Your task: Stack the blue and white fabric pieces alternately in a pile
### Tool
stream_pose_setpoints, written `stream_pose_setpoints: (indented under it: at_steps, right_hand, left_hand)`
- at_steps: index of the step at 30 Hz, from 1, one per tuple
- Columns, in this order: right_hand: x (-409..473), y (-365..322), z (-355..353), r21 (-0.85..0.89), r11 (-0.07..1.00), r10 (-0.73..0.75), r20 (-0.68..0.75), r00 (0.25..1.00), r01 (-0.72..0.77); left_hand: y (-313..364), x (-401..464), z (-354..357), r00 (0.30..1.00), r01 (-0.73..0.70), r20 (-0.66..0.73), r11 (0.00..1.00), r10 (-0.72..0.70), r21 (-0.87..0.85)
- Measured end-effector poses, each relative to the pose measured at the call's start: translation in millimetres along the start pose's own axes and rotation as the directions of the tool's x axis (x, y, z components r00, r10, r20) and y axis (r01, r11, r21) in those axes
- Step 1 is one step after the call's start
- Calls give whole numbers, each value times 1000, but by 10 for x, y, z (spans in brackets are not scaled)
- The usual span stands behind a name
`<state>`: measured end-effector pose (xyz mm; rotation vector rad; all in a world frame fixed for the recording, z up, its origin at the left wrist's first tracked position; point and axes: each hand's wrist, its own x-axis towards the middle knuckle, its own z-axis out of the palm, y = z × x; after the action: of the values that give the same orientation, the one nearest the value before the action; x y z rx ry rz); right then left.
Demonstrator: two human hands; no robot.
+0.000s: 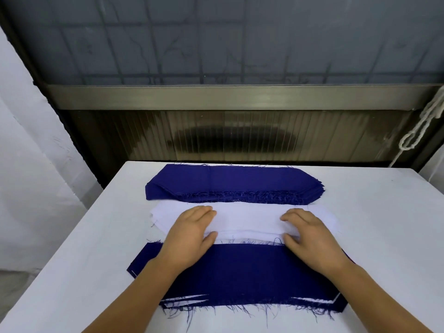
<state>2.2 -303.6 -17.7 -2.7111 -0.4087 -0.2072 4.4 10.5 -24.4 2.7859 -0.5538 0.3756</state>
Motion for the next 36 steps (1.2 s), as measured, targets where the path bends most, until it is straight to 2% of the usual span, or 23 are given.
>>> stream_pose_setpoints:
  at_steps: [1,3,6,16,23,27,36]
  right_hand:
    - [17,12,38,11,1000,4,21,1000,-4]
    - [-5,55,106,34,999,19,9,1000,-19]
    - [-54,88,151,77,996,57,-43,997,-53]
    - [-61,87,192,-6,999,-52,-223,973,52]
    - [-59,91,178,111,993,55,-219,974,-31]
    - [-69,83,172,123,992,8,-213,977,19]
    - [-66,95,160,163,986,14,-217,976,22]
  left_hand:
    - [-7,14,60,999,10,41,1000,-9,-17]
    - [-27,-8,155,999,11,39,1000,-10,-14]
    - [-19,-35,165,999,-11,-36,999,13,32]
    - [1,-53,145,972,-73,-216,994,88,79]
    - [17,-79,100,971,-80,-224,997,79,5]
    - [34,-80,80,971,5,-239,999,-17,-50]
    - [4,-90,92,966,1,-257,998,-17,-64]
